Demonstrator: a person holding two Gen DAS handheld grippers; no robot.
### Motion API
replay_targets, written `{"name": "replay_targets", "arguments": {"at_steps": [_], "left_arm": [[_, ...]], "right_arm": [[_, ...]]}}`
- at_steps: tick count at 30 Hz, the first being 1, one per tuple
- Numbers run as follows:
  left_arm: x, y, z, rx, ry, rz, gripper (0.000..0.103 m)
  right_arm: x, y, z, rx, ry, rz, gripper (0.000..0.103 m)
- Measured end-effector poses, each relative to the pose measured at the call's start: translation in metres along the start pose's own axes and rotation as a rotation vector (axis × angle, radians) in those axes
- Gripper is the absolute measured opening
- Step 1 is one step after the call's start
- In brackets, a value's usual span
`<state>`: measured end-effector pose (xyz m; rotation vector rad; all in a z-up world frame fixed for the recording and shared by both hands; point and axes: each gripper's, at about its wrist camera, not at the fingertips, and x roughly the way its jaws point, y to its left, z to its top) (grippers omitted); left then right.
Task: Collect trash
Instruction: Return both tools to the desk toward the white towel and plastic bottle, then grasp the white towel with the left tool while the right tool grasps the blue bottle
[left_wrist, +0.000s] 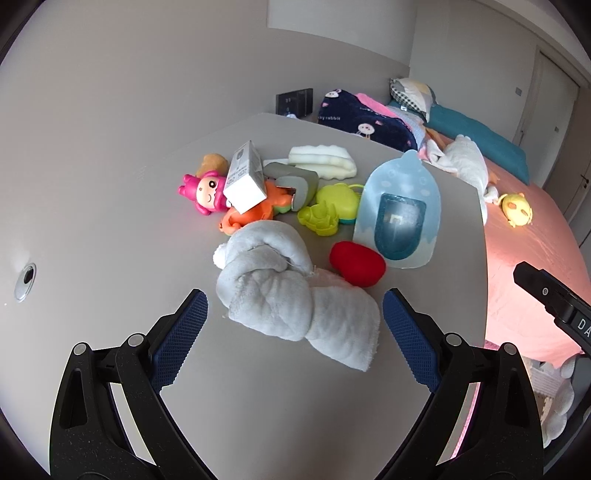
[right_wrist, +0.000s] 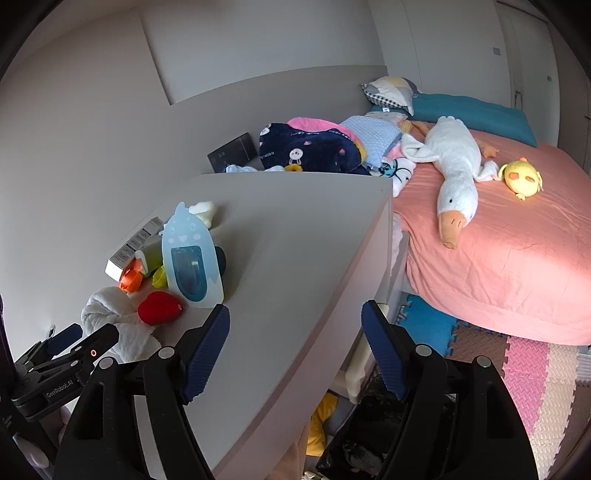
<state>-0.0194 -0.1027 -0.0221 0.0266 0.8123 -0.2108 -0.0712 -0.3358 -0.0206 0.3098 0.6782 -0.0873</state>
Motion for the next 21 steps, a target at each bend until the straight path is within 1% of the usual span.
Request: {"name": "replay_targets", "arguments": {"at_steps": [5,7,8,9,11,12,13,14,15,16,17,18,21], "left_arm": [[0.014,0.012,0.007,-0.027,0.024,0.015,0.091],[0.022,0.016,0.009,-0.032,0.049,0.013,0.085],[0.026,0.019,0.009,-0.038,0.063,0.005,0.084],[0.029,0.021,0.009,-0.046,0.074,-0.007,0.081],[0.035,0.025,0.008,-0.062,0.093,-0.017,0.076],[0.037,0.027,0.007,-0.068,0.098,-0.021,0.071],[0.040,0.029,0.007,-0.074,0.104,-0.031,0.064],[0.041,0.031,0.007,-0.085,0.109,-0.045,0.061],[0.042,0.034,0.007,-0.103,0.109,-0.064,0.053],[0.043,0.038,0.007,-0.128,0.109,-0.078,0.048],[0.043,0.041,0.006,-0.149,0.107,-0.084,0.047],[0.043,0.042,0.005,-0.160,0.100,-0.087,0.043],[0.041,0.044,0.004,-0.165,0.073,-0.060,0.039]], "right_arm": [[0.016,0.013,0.009,-0.020,0.018,0.024,0.074],[0.024,0.019,0.013,-0.026,0.027,0.042,0.074],[0.028,0.022,0.015,-0.029,0.034,0.055,0.074],[0.032,0.025,0.018,-0.034,0.043,0.070,0.075],[0.042,0.033,0.022,-0.047,0.061,0.094,0.078],[0.046,0.037,0.023,-0.054,0.067,0.102,0.079],[0.051,0.041,0.025,-0.062,0.075,0.108,0.079],[0.055,0.045,0.024,-0.069,0.080,0.112,0.079],[0.060,0.048,0.025,-0.076,0.087,0.113,0.079],[0.065,0.051,0.026,-0.081,0.094,0.110,0.079],[0.071,0.054,0.027,-0.081,0.100,0.105,0.079],[0.075,0.056,0.027,-0.081,0.106,0.105,0.079],[0.090,0.063,0.029,-0.083,0.128,0.107,0.079]]}}
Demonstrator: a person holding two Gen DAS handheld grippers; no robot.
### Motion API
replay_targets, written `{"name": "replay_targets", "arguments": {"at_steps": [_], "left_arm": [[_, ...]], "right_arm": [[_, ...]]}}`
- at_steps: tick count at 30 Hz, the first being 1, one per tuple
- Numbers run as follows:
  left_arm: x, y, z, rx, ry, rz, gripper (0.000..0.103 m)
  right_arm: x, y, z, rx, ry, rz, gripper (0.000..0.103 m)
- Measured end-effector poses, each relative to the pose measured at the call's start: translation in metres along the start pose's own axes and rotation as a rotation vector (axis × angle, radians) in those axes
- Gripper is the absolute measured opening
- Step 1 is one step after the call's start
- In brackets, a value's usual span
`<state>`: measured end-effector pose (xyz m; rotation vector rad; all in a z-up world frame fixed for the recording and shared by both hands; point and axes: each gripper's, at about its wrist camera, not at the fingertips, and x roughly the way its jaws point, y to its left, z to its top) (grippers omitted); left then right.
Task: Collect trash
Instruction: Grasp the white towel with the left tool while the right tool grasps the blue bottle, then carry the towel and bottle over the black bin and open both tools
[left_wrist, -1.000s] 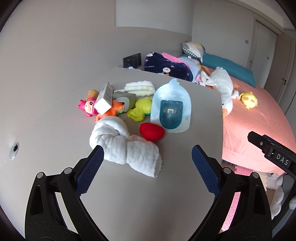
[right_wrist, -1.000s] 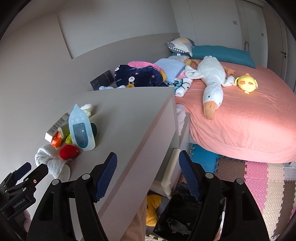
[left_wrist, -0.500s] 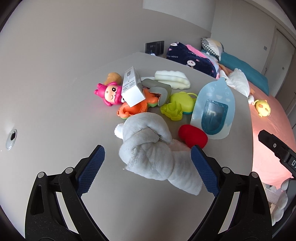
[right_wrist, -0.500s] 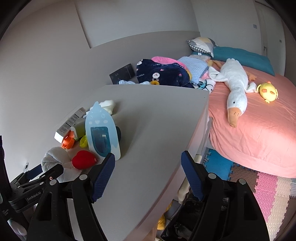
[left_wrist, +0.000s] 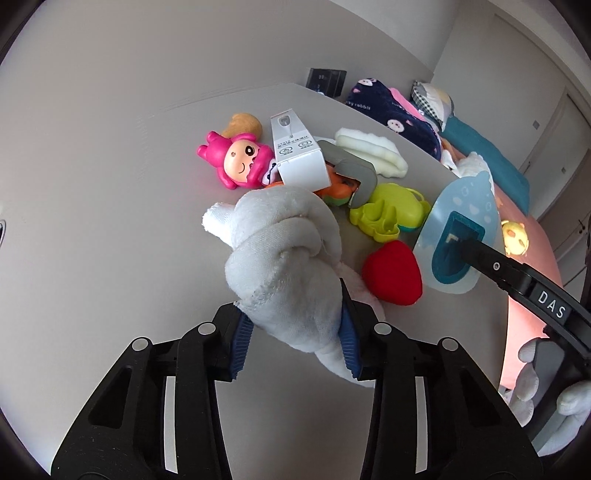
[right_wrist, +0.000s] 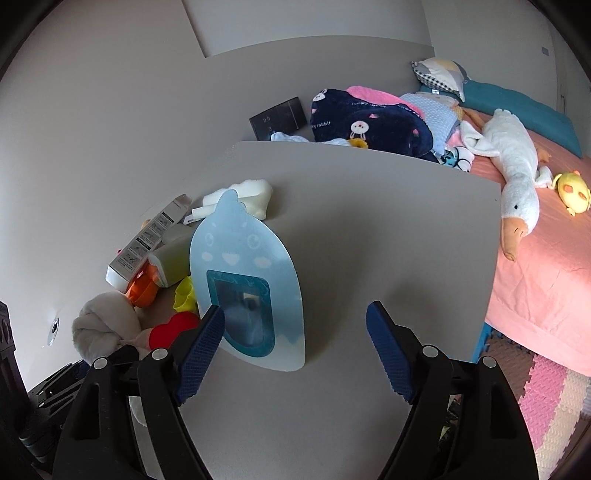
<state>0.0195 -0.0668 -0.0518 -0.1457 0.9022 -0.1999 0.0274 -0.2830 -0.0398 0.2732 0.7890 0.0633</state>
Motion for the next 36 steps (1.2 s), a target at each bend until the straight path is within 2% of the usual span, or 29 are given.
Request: {"name": "replay_targets", "arguments": {"at_steps": [12,14,15,19,24,29,36], "left_arm": [[-0.005,0.013,-0.004,-0.053,-0.025,-0.040,0.039],[-0.006,0.014,-0.005,-0.053,-0.025,-0.043,0.039],[-0.006,0.014,-0.005,-0.051,-0.025,-0.044,0.039],[-0.008,0.013,-0.007,-0.040,-0.027,-0.040,0.039],[-0.010,0.011,-0.006,-0.035,-0.039,-0.035,0.039],[-0.020,0.006,-0.004,-0.012,-0.072,-0.030,0.034],[-0.041,-0.004,-0.007,0.025,-0.127,-0.028,0.030]], "right_arm": [[0.031,0.018,0.013,-0.028,0.050,0.028,0.079],[0.034,0.021,0.015,-0.037,0.053,0.034,0.075],[0.035,0.023,0.015,-0.043,0.056,0.045,0.069],[0.034,0.029,0.014,-0.070,0.050,0.020,0.067],[0.019,0.031,0.009,-0.074,0.016,-0.009,0.065],[-0.008,0.029,0.007,-0.069,-0.019,-0.023,0.064],[-0.040,0.024,0.001,-0.063,-0.028,-0.018,0.064]]}}
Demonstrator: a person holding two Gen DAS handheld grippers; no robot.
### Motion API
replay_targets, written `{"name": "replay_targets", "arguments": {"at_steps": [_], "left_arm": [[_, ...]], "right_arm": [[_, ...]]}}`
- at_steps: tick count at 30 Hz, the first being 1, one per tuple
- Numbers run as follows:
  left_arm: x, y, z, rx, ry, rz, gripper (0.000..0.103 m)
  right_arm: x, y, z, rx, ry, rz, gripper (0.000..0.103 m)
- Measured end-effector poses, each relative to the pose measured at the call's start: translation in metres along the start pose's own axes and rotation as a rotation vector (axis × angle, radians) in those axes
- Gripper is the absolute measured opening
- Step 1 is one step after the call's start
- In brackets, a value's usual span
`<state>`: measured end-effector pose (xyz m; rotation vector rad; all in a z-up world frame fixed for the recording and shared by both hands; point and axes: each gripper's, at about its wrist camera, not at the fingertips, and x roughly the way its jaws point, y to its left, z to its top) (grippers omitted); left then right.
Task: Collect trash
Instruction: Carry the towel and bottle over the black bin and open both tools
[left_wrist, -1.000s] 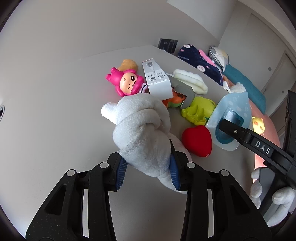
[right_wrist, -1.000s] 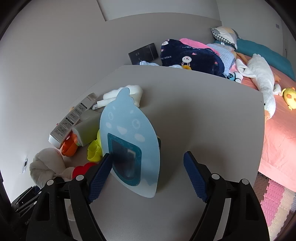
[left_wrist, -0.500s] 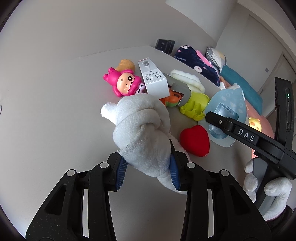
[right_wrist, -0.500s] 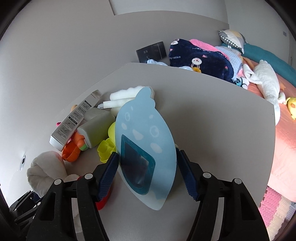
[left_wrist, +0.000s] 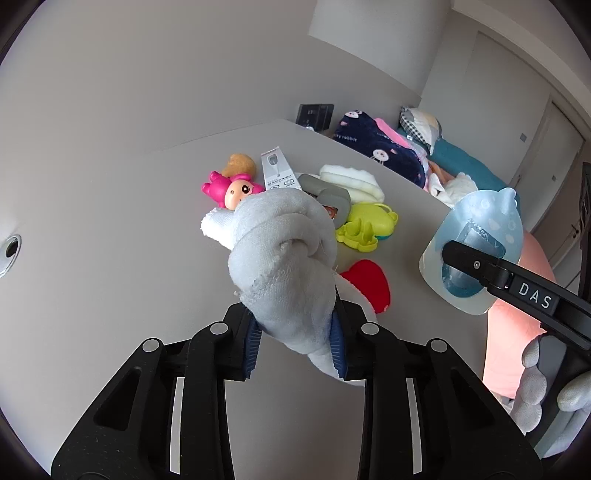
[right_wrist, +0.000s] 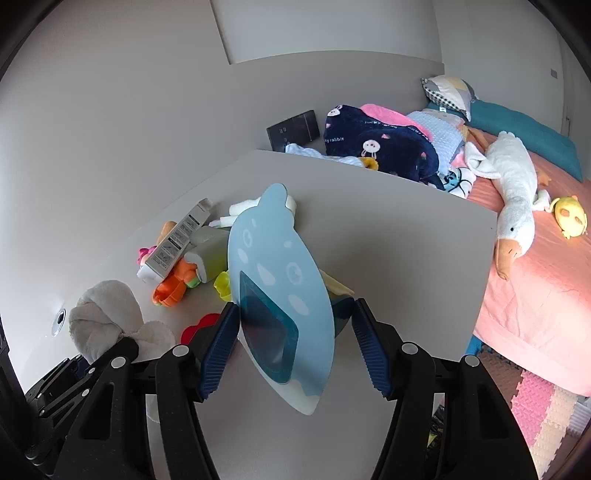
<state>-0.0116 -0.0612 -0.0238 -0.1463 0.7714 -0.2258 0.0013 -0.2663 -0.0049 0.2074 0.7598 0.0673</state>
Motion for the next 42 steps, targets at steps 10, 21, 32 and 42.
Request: {"name": "replay_targets", "arguments": {"at_steps": [10,21,32,42], "left_arm": [[-0.032,-0.017,-0.015,0.017,-0.031,-0.002,0.030],[-0.069,-0.070,-0.037,0.097,-0.044,-0.086,0.030],[-0.075,-0.143,-0.066,0.234,0.004,-0.197,0.030],[-0.070,-0.192,-0.096,0.323,0.063,-0.274,0.030]], "right_arm": [[-0.048,-0.013,-0.021,0.040,-0.041,0.026,0.063],[-0.111,-0.052,-0.046,0.105,-0.107,-0.002,0.063],[-0.160,-0.107,-0.082,0.180,-0.139,-0.094,0.063],[-0.188,-0.154,-0.106,0.256,-0.147,-0.161,0.062]]}}
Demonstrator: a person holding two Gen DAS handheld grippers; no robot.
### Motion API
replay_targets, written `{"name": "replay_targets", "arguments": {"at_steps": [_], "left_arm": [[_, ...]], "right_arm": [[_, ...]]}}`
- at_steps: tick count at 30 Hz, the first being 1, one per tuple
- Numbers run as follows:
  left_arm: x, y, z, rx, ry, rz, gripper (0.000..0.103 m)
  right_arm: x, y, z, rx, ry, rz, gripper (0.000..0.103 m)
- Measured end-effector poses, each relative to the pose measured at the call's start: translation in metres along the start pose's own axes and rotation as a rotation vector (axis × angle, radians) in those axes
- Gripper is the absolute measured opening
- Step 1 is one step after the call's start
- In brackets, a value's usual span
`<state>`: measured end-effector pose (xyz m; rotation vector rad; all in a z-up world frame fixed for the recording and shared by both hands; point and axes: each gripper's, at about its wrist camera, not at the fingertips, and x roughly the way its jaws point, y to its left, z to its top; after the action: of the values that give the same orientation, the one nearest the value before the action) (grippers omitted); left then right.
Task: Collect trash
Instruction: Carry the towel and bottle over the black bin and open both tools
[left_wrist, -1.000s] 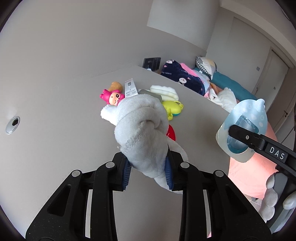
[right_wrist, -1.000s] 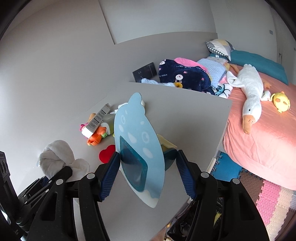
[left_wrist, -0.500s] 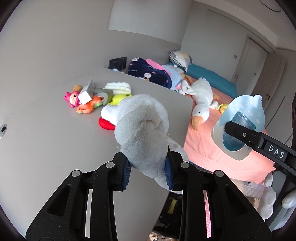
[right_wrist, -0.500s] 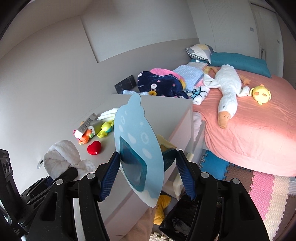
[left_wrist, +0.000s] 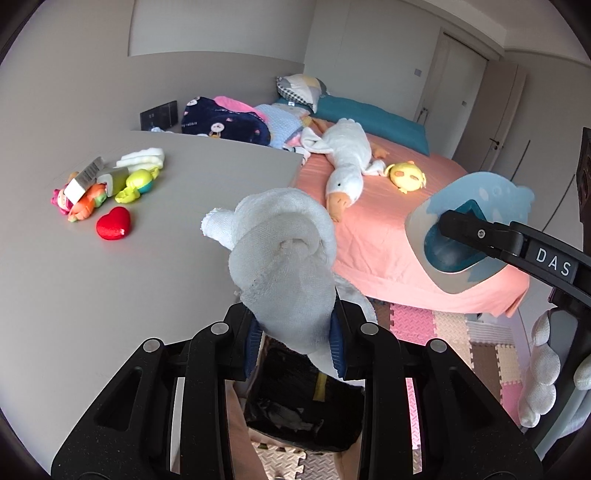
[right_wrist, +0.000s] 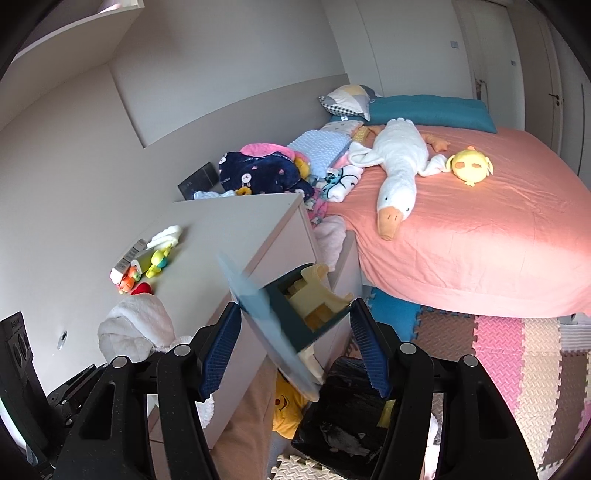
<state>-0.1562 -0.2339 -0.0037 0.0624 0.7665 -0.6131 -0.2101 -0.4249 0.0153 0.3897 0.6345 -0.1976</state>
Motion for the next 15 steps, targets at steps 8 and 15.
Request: {"name": "replay_targets", "arguments": {"at_steps": [8,15], "left_arm": [[0.010,-0.029,0.000,0.045,0.014,-0.038,0.030],[0.018,-0.047,-0.002,0.080,0.031,-0.058,0.030]], "right_arm": [[-0.016,-0.022,-0.008,0.001,-0.033,-0.081,0.059],[-0.027,-0.044,-0.012,0.023,-0.050,-0.111,0.058]]}}
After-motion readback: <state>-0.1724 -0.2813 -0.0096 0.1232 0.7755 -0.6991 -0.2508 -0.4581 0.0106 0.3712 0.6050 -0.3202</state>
